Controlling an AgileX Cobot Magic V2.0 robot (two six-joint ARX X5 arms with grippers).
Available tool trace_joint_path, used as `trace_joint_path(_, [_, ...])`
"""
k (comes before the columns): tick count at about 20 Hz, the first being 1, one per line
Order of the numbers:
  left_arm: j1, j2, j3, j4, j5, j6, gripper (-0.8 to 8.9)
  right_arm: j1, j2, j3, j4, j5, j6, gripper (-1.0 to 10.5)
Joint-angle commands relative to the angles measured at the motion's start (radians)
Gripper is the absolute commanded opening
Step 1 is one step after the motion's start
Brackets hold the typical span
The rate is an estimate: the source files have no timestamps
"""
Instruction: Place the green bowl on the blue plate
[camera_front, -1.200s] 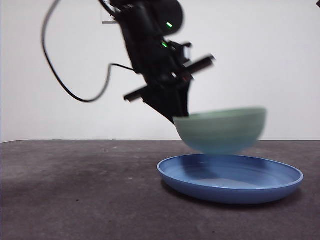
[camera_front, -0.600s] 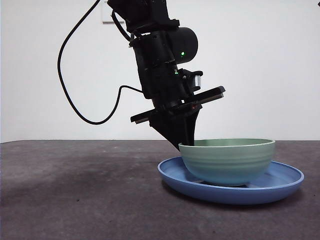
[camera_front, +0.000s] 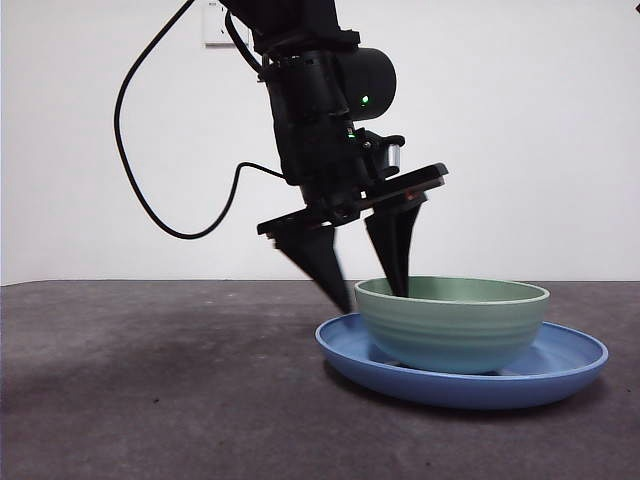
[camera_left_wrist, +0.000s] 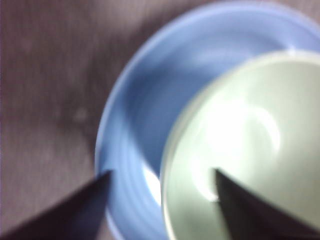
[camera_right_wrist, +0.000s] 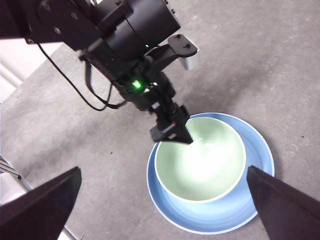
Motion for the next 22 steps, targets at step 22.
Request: trace_joint_path(22, [0.15,-1.046,-0.394,-0.137,-0.001,0.193,5.04,0.005,0.004,0.02,0.01,0.002,-0.003,6.5])
